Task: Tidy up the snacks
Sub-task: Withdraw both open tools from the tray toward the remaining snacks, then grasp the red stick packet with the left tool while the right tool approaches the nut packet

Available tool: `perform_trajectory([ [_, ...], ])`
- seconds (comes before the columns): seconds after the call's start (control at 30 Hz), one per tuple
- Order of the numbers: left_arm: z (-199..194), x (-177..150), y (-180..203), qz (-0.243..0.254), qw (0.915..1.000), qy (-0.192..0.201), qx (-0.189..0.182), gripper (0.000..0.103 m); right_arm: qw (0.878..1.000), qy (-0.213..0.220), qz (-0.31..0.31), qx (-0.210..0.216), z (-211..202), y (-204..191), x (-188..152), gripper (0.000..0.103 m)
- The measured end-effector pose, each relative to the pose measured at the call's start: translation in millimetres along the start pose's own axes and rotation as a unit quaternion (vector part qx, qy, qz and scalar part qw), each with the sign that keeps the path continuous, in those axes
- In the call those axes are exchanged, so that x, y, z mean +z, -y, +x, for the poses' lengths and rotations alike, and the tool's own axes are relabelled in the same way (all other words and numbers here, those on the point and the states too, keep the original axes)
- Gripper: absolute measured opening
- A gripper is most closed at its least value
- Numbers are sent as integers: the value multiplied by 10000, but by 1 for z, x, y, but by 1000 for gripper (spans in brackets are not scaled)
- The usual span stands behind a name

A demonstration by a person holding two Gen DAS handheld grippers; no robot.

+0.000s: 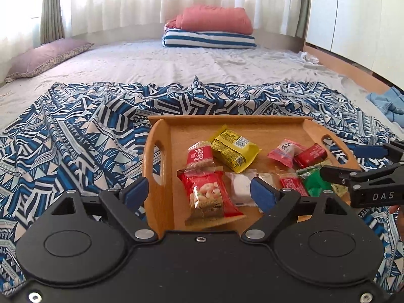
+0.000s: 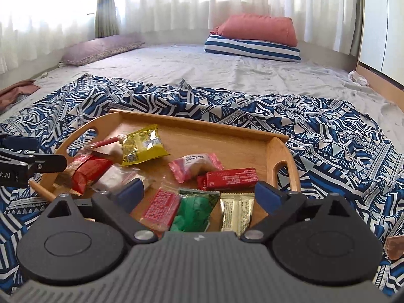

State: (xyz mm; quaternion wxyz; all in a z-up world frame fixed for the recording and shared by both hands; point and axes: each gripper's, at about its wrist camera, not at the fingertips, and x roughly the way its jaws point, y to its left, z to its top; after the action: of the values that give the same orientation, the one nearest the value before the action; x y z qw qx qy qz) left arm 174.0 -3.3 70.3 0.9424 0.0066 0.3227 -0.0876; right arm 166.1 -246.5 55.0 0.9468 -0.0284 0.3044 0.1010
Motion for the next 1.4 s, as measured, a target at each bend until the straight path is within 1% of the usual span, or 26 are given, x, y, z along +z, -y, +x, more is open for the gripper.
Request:
perform_trajectory([
  [0.2, -25, -15, 0, -108, 9998, 79, -127, 89, 9998, 101, -114, 113, -20, -16, -11, 102],
  [0.37, -42, -30, 0, -143, 9997, 39, -203, 89, 9995, 147, -97, 260, -35, -26, -22, 103],
  [0.63, -60, -59, 7, 145, 9994, -69, -297, 92, 9990, 172, -233, 334, -53, -40, -42, 103],
  [0.9, -69, -90, 15, 277, 9986, -249, -378, 93, 9987, 110, -421, 283, -59, -48, -58, 103],
  [1.1, -69, -109, 20, 210, 9977, -438, -464, 93, 9984, 37, -497, 281, -59, -52, -68, 103],
  [1.2, -68, -116, 24, 227, 9976, -459, -458, 93, 9983, -2, -494, 307, -58, -53, -71, 103],
  [1.27, -67, -119, 28, 254, 9969, -505, -553, 90, 9983, -10, -475, 326, -58, -53, -72, 103],
  [1.4, -64, -123, 37, 303, 9954, -601, -676, 78, 9985, -13, -442, 337, -56, -53, -73, 103],
])
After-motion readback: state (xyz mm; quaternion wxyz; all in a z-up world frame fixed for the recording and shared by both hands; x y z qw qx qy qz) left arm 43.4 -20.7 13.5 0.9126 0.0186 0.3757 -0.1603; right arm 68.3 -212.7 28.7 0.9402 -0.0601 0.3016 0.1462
